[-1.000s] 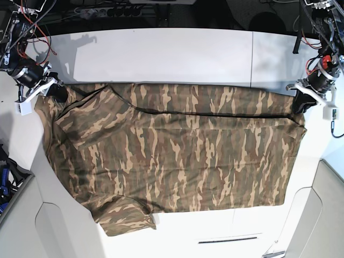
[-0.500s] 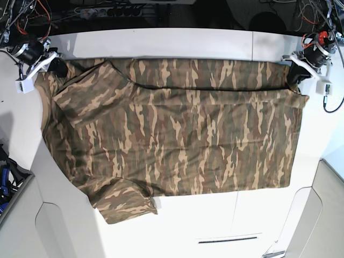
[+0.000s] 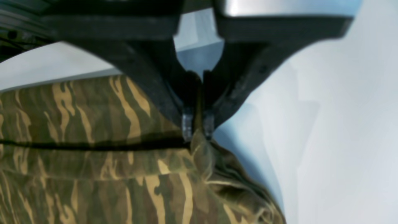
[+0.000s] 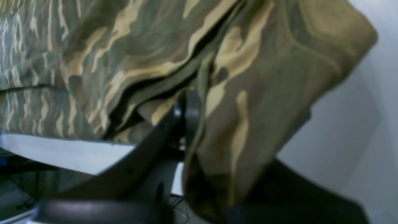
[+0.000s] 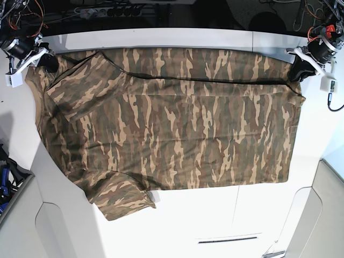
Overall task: Fold the T-shirt properly
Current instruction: 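Lay the folded edge down and pull it taut with both grippers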
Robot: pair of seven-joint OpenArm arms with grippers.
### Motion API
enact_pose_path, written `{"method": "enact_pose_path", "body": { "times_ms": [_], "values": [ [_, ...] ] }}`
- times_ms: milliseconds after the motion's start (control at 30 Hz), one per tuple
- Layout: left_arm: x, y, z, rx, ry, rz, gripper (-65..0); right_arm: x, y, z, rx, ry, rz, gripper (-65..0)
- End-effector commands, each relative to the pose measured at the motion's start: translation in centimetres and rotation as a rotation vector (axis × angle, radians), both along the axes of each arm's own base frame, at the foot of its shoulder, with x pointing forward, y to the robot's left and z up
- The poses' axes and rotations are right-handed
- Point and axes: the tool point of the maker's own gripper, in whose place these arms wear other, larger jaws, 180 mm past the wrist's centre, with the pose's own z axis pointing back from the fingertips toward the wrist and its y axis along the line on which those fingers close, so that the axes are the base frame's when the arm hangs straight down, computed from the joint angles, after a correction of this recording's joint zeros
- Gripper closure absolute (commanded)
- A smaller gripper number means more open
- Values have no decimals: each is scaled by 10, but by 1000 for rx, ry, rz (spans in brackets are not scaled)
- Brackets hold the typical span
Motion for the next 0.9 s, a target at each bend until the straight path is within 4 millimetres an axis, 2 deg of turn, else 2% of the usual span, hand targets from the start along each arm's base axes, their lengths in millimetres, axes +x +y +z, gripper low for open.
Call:
{"method": "enact_pose_path", "body": {
  "times_ms": [0,267,533,733,767,867],
  "values": [
    [5,0,10,5,-36,-18,0,6,-5,10,-11,-32,6,0],
    [-2,-13,2,-29,-22,-29,0,1,-4,7,-12,-7,14,0],
    [-6,-15,-1,-33,-14,-21,0,-19,-5,-3,-20,47,13,0],
    [-5,-12,0,-33,-21,-4,-181,-17,-7,-2,-24,41,-1,0],
    [-5,-12,0,-33,-21,-4,-217,-17,-7,-2,-24,39,-2,-39],
    [-5,-13,0,-33,-21,-4,-307,-16,-7,-2,-25,37,-2,-241]
  ]
}}
